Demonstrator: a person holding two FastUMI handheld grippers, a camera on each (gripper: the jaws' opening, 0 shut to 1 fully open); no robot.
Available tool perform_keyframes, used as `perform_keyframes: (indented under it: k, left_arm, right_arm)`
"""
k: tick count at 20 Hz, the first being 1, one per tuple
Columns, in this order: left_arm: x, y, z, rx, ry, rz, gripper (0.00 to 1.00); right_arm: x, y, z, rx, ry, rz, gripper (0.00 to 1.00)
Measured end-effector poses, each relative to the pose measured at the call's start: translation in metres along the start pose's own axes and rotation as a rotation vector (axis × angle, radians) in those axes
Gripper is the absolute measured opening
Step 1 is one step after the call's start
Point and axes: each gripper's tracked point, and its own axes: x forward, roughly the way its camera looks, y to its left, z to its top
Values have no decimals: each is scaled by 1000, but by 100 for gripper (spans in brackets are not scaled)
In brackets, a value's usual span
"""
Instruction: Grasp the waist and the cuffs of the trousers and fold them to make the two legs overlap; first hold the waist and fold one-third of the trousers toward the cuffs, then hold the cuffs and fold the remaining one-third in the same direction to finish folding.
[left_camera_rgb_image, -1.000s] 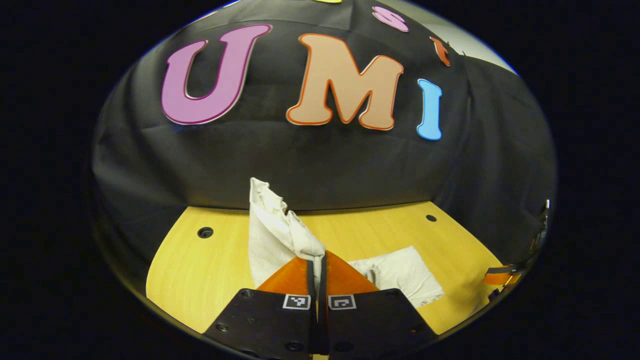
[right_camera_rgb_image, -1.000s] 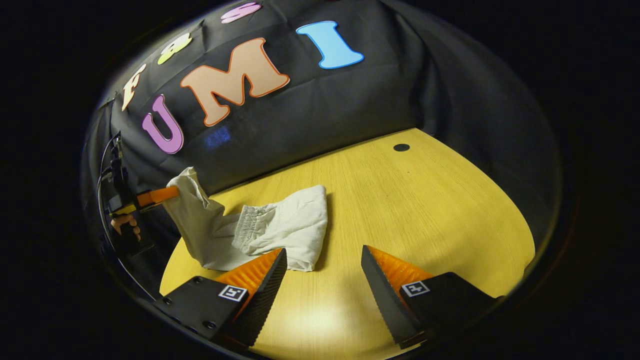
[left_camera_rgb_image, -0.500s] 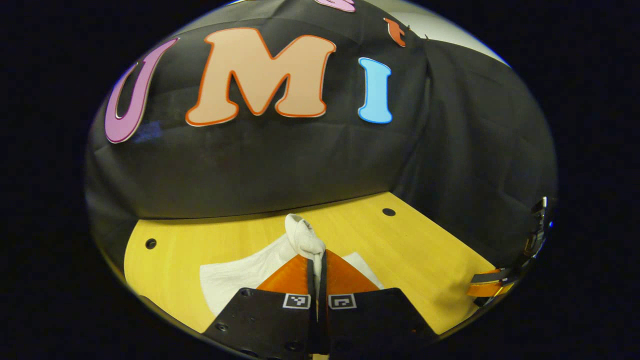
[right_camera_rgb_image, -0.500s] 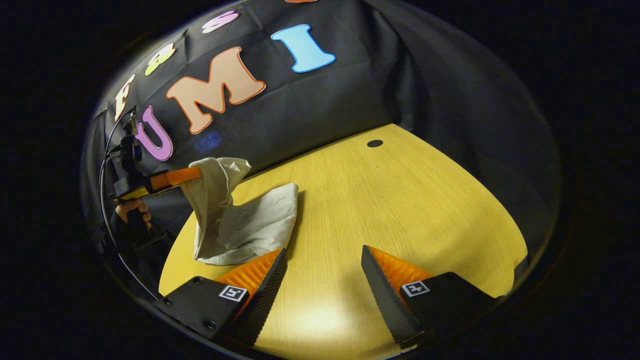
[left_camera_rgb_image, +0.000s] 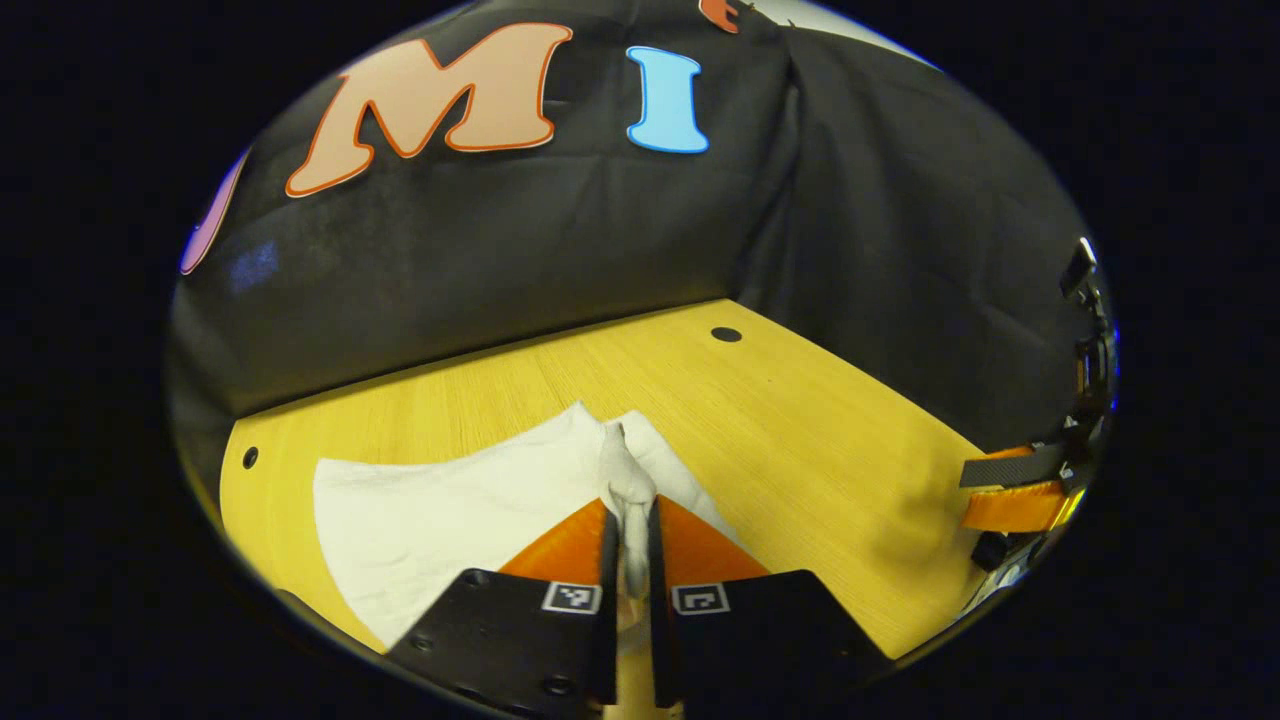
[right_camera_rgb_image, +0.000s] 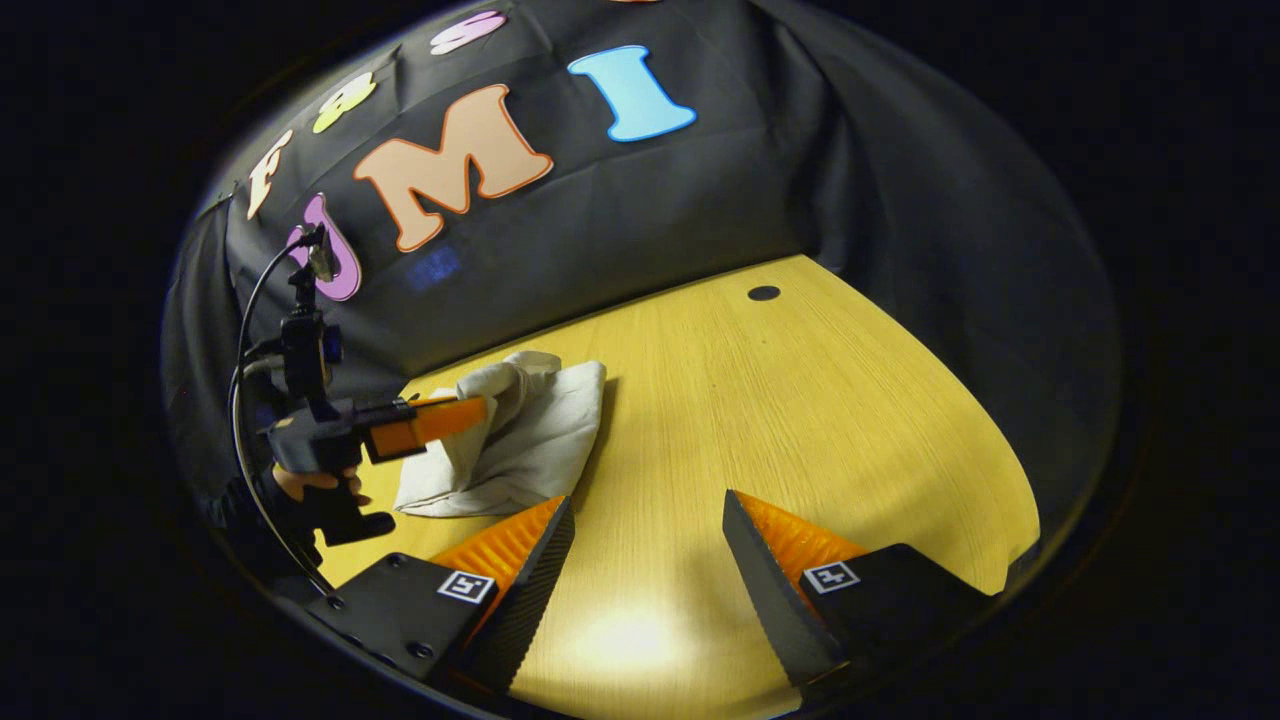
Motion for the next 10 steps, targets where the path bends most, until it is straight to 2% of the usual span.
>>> perform_keyframes:
  k: [1,3,4,7,10]
  left_arm:
    - [-9,-6,1,-24,-25,-13,33]
    - [-30,10,19,-19,-112,47,75]
    - [-55,24,31,-14,-154,87,95]
    - [-111,60,57,-34,-246,167,94]
    - [-180,111,81,-71,-340,302,94]
  right_arm:
    - [-4,9,8,-16,-21,8,96]
    - [-6,34,24,-59,-62,25,96]
    - [-7,47,30,-81,-81,30,96]
    - [-15,91,51,-137,-149,65,96]
    - [-26,148,76,-187,-251,102,96]
